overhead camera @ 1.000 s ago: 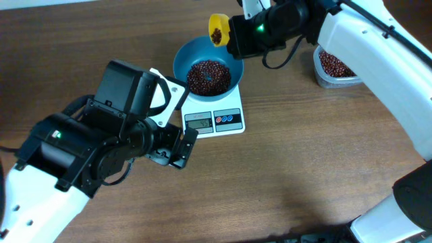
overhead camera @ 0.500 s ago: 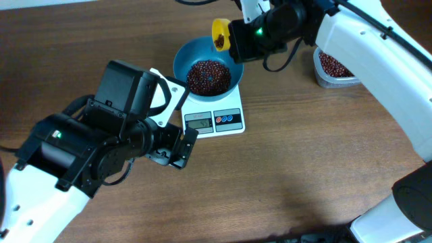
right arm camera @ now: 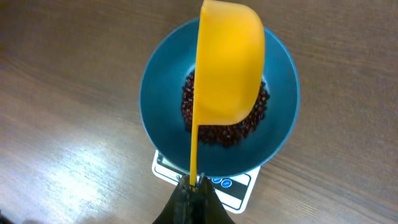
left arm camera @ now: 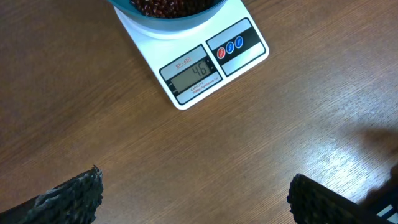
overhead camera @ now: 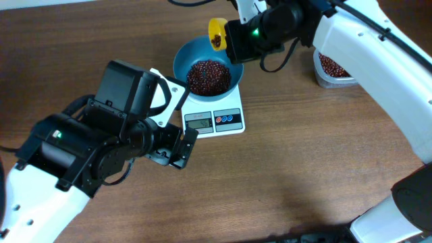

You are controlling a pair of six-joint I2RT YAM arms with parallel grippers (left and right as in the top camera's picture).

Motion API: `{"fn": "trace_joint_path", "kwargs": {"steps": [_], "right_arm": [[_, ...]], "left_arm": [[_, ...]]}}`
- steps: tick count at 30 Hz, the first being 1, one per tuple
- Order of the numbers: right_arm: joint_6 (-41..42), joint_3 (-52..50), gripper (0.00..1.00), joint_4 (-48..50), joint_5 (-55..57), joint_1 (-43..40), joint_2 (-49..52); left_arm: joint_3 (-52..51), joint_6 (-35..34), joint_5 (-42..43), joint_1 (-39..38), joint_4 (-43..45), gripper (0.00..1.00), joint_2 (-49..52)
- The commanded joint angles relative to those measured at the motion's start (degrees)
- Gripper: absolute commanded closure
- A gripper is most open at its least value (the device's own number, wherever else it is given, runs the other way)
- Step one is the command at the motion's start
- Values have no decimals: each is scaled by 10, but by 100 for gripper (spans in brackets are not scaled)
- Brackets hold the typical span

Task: Scoop item into bowl and weigh 50g on scale
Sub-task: 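Hold the tipped scoop over the bowl, shaking out remaining beans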

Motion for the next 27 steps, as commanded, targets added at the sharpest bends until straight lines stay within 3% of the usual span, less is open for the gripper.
{"fn": "trace_joint_path", "kwargs": {"steps": [1,3,5,8,10,12,14,17,19,21,23,26,27], "right_arm": [[3,14,96,-10,28,8,-6],[3,17,96,1,-4,11,-9],[3,15,96,-24,58,12,1],[3,21,96,-7,-19,12,-3],[3,17,96,-35,45,12,5],[3,22,96,-19,-7,15,0],[3,19,96,-31,38,18,6],[3,26,96,-20,7,19,5],[3,20,96,-37,76,19,10],[3,32,96,-27,22,20,6],[3,26,96,-37,81,23,12],[3,36,96,-25,18,25,11],[3,31,96,-41,65,26,16]], "left_arm": [[9,13,9,1,0,1,0],[9,13,9,1,0,1,0],[9,13,9,1,0,1,0],[9,13,9,1,0,1,0],[9,13,9,1,0,1,0],[9,13,9,1,0,1,0],[9,13,9,1,0,1,0],[9,13,9,1,0,1,0],[9,13,9,1,0,1,0],[9,13,9,1,0,1,0],[9,13,9,1,0,1,0],[9,13,9,1,0,1,0],[9,13,9,1,0,1,0]]}}
